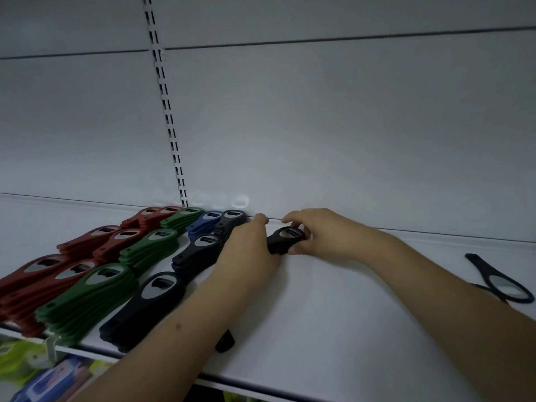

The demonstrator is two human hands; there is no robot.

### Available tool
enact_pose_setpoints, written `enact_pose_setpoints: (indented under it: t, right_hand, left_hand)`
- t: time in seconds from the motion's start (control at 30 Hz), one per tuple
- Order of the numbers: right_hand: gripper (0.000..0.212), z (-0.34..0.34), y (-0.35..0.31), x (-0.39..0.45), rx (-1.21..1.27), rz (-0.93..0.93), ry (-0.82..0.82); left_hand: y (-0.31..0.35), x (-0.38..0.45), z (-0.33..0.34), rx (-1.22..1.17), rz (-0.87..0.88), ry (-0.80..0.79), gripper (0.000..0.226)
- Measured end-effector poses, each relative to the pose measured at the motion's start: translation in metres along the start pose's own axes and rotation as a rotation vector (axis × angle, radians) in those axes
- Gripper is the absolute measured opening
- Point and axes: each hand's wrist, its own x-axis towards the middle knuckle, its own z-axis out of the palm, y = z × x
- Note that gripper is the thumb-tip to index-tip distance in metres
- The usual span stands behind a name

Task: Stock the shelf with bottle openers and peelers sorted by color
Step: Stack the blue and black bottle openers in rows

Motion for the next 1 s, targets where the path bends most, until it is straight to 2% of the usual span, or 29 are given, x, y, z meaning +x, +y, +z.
enact_pose_setpoints:
  t: [0.07,0.1,0.17,0.27,0.33,0.43,0.5,0.57,0.77,0.9,1.0]
  right_hand:
    - [0.07,-0.003,-0.004,-0.001,-0.073,0.05,0.033]
    - [0.065,-0.008,-0.008,-0.003,-0.133,0.073,0.065]
    - [0.042,-0.021,-0.02,-0.01,-0.2,0.124,0.102]
    - [0.019,-0.03,-0.036,-0.018,-0.178,0.117,-0.045]
    - [0.014,-0.024,-0.042,-0.02,-0.167,0.048,-0.146]
    - [0.022,-0.011,-0.041,-0.015,-0.227,-0.002,-0.177]
    - [0.028,-0.004,-0.039,-0.013,-0.237,-0.005,-0.149]
    - [0.032,0.004,-0.039,-0.011,-0.199,-0.007,-0.092]
    - [0.039,0.026,-0.04,0.003,-0.114,-0.015,0.081]
    - [0.04,0.039,-0.042,0.015,-0.078,-0.06,0.163]
    - [0.035,0.043,-0.039,0.017,-0.064,-0.088,0.167]
  left_hand:
    - [-0.001,-0.008,-0.004,0.046,0.002,0.029,0.059]
    - [-0.001,-0.014,-0.007,0.071,0.004,0.067,0.056]
    - [0.0,-0.03,-0.013,0.062,0.015,0.155,0.042]
    - [-0.004,-0.053,-0.019,0.039,0.045,0.164,0.018]
    - [-0.012,-0.064,-0.02,0.069,0.088,0.095,0.018]
    - [-0.025,-0.083,-0.023,0.166,0.137,0.0,0.044]
    - [-0.031,-0.096,-0.026,0.148,0.153,-0.044,0.065]
    - [-0.036,-0.101,-0.027,0.104,0.194,-0.062,0.073]
    - [-0.039,-0.085,-0.021,0.015,0.372,-0.097,0.039]
    - [-0.041,-0.085,-0.02,-0.041,0.397,-0.076,0.033]
    - [-0.041,-0.092,-0.015,0.086,0.345,0.037,0.037]
